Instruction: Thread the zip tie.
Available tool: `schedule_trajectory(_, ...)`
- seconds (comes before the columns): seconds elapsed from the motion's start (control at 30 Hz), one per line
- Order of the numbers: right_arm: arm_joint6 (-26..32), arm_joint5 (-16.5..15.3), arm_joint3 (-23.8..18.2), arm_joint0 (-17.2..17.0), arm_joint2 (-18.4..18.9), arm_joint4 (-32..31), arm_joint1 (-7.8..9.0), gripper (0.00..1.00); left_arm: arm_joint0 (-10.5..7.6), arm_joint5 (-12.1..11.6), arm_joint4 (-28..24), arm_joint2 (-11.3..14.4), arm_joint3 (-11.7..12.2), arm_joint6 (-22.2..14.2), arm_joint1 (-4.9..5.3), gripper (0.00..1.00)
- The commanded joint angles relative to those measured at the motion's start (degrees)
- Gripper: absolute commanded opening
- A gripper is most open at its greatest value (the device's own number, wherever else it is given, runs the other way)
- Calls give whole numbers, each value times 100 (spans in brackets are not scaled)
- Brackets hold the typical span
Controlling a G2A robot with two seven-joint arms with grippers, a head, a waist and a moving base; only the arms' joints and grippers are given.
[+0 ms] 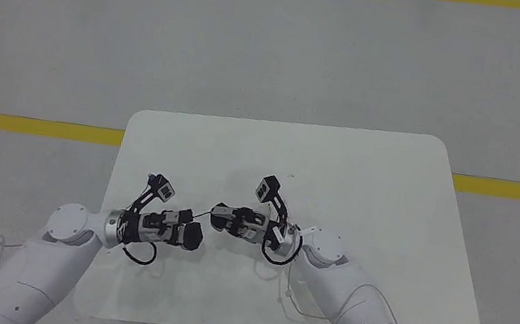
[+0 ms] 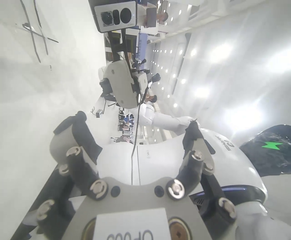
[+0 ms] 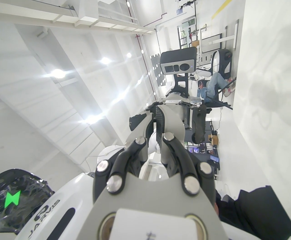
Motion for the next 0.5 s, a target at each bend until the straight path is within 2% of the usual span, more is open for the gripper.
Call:
schedule_trajectory(0.0, 30, 23, -4, 6, -14, -11, 2, 0, 1, 0, -2, -2, 0, -3, 0, 100)
schedule_trajectory(0.27, 37, 26, -5, 7, -16, -14, 3, 0, 1, 0, -2, -2, 0, -3, 0, 100)
schedule_trajectory(0.37, 37, 26, -5, 7, -16, -14, 3, 0, 3, 59, 154, 47, -89, 248, -3, 100)
schedule_trajectory(0.47, -156, 96, -147, -38, -13, -243, 29, 0, 18, 61, 166, 58, -131, 288, 4, 100)
